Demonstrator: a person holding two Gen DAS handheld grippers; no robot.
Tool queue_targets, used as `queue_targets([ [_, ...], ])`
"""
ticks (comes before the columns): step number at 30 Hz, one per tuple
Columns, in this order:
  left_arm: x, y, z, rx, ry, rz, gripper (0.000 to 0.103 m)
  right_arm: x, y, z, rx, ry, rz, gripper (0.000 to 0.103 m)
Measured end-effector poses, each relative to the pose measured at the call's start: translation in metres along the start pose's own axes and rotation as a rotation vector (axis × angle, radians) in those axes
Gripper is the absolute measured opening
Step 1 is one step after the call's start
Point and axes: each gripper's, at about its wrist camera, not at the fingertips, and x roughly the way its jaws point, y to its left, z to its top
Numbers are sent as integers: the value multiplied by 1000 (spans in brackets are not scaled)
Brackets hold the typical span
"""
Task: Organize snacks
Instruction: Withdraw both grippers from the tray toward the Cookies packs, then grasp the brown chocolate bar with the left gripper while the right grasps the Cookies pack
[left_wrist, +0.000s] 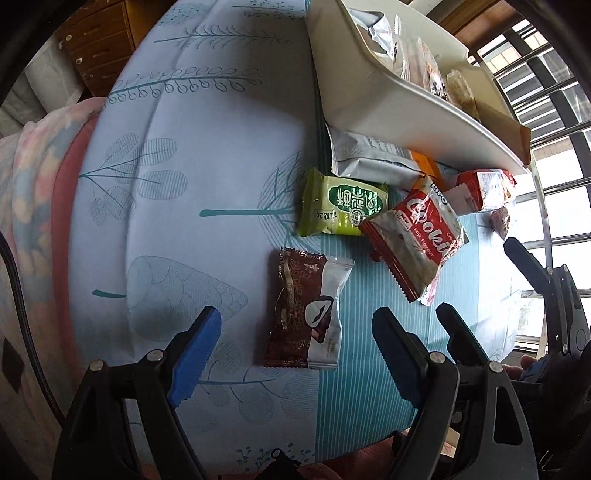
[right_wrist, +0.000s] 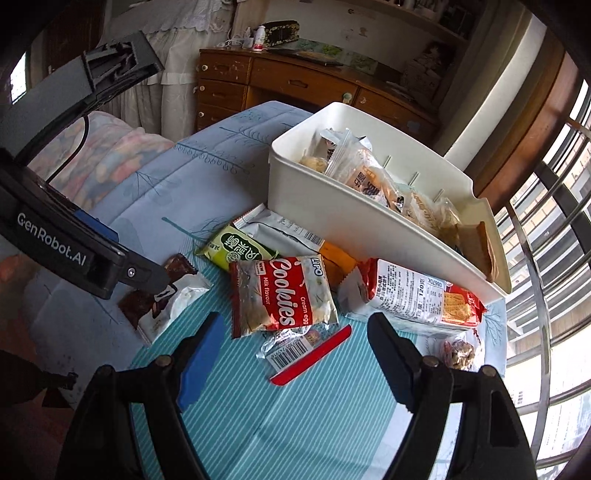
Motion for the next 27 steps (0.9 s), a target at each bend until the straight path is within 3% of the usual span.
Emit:
queue_targets([
  [2,8,-5,3,13,17,25,83,8,1,-2,-28,-4,2,85],
  [13,31,-26,17,41,83,99,81,39,5,-4,-115,-23,13,86],
  [21,39,-35,29,14,135,111,60,52,2,-2,-84,-27,39,86],
  [25,41,-39,32,14,140,132,55,55,-1,-4,-48,-20,59,86],
  [27,40,-42,33,5,143,133,46,56,-2,-6,-31,-13,70,83],
])
